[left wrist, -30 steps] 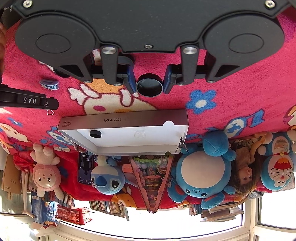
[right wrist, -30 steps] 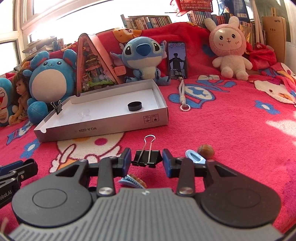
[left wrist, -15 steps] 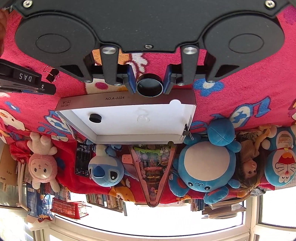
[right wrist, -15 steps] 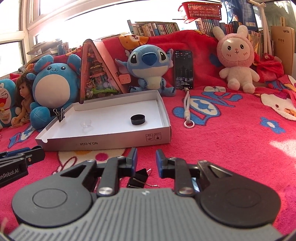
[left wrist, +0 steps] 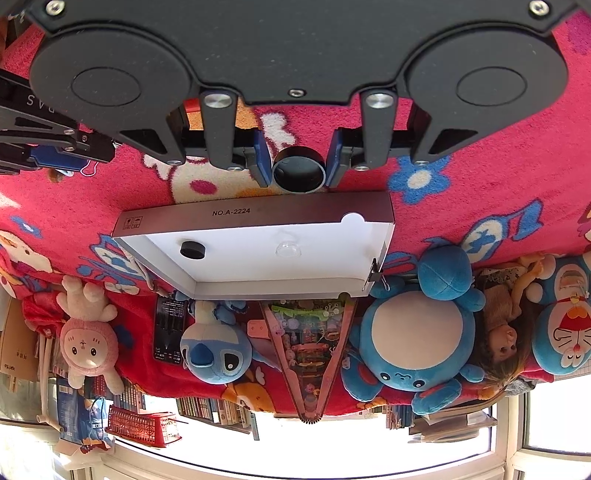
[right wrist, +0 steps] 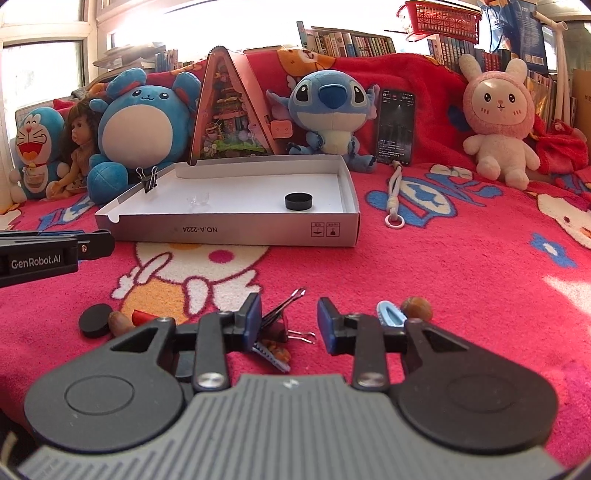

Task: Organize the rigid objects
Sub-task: 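Carry the black cap with the left gripper while the right gripper carries the binder clip to the box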

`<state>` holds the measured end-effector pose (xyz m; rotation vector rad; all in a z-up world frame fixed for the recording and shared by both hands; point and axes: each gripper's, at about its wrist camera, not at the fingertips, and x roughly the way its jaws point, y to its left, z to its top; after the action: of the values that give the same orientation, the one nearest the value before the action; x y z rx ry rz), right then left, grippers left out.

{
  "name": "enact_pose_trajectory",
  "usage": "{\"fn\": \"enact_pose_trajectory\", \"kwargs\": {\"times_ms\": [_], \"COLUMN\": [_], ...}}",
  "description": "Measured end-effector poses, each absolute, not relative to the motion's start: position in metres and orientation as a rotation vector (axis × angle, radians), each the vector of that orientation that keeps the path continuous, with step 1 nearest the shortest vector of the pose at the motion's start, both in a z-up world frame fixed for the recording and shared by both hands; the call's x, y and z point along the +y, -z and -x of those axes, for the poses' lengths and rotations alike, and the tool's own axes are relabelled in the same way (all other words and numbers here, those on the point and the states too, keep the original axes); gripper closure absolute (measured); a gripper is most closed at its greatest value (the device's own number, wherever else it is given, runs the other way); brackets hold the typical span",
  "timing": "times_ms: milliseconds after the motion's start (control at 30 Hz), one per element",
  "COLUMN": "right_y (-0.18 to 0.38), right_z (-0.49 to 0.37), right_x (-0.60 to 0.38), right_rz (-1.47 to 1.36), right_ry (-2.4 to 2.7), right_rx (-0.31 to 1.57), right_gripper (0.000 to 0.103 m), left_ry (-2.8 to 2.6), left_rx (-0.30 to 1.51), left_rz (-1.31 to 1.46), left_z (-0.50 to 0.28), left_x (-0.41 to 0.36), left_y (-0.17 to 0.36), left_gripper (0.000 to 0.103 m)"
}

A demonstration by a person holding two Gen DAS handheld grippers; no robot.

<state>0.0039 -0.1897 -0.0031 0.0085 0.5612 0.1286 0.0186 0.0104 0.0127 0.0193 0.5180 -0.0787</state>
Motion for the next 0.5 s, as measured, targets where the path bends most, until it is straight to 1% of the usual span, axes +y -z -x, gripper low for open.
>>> {"fn": "enact_pose_trajectory", "kwargs": {"times_ms": [300, 333, 367, 433, 500], "right_y": [0.0058, 0.0059, 0.0054, 0.0023, -0.0015], "right_z": [-0.0005, -0.0009, -0.002, -0.004, -0.0057], "right_x": [-0.1932, -0.1951, -0.1972, -0.1994, -0.1998], "right_rz": [-0.045, -0.061, -0.079, -0.097, -0.097], "right_ry": [-0.18, -0.188, -0.194, -0.188, -0.184], "right_rx": [0.597, 0.6, 0.601, 0.596, 0.582], "right_gripper": [0.051, 0.059, 0.071, 0.078, 0.079], "left_ry": [0.084, 0.084, 0.083, 0.084, 0.082], "left_rx": [0.525, 0.526, 0.527, 0.526, 0.523], "left_rz": [-0.022, -0.023, -0.024, -0.023, -0.022], "left_z": [-0.0178, -0.0179, -0.0183, -0.0184, -0.0184], "left_x": [0.0082, 0.0078, 0.0076, 0.0077, 0.0079], "left_y": [-0.0108, -0.0105, -0.0106, -0.0107, -0.0105], "left_gripper": [0.072, 0.072, 0.072, 0.072, 0.072]}}
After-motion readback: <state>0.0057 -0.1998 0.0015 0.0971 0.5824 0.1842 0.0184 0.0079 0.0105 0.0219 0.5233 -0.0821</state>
